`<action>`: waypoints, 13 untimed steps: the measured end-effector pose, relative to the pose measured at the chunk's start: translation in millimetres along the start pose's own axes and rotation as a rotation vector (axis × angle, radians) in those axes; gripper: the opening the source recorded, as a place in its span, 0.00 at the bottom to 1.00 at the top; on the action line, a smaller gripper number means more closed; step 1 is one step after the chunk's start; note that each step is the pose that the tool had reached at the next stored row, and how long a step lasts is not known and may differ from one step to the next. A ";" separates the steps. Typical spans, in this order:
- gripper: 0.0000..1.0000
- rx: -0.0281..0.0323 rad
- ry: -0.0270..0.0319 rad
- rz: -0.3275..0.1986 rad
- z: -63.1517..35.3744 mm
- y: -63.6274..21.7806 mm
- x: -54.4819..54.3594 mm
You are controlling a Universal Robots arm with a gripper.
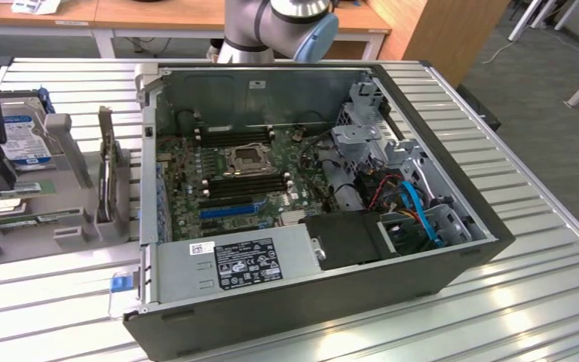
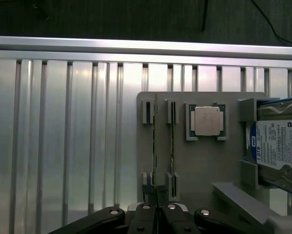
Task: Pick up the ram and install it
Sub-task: 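Pick up the ram and move it above insertion slot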
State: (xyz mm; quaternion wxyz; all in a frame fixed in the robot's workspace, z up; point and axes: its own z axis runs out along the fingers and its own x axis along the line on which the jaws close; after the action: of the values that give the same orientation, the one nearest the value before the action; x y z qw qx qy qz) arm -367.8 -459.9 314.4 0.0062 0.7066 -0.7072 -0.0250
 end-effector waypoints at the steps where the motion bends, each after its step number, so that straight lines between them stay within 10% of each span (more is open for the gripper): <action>1: 0.11 0.0000 0.0000 0.000 -0.3 0.0 0.0; 13: 0.11 0.0000 -0.0001 0.000 -5.8 0.2 -0.2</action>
State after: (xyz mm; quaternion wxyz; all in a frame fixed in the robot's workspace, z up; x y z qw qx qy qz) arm -367.7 -459.9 320.2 0.0062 0.7065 -0.7073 -0.0250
